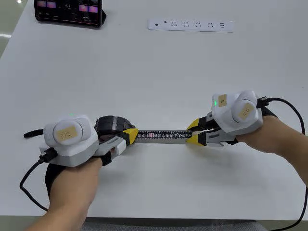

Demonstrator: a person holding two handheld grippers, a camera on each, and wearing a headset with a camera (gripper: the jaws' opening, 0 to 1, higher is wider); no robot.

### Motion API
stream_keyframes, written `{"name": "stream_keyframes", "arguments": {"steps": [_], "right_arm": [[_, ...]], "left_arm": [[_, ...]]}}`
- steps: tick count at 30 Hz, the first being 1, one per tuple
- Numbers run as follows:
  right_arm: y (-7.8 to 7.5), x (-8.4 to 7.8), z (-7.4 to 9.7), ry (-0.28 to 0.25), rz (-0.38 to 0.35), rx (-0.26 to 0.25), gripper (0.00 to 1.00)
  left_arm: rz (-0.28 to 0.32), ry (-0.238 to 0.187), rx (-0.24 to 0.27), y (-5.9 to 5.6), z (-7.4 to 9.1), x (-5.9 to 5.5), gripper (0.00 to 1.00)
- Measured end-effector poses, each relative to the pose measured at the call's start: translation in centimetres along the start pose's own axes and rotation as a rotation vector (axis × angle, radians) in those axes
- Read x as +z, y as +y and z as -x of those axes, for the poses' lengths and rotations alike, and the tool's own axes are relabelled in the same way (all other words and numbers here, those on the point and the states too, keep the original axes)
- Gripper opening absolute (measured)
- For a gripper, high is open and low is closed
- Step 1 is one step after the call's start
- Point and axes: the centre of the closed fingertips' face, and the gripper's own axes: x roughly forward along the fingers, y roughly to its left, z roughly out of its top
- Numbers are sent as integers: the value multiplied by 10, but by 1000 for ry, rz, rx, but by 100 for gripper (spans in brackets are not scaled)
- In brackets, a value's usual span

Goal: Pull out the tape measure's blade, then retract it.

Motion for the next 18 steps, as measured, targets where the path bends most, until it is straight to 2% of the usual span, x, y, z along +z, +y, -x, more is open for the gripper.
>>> {"name": "stream_keyframes", "arguments": {"steps": [18], "right_arm": [[3,17,-19,-22,6,18,11]], "left_arm": [[4,-2,-3,1,1,0,57]]}}
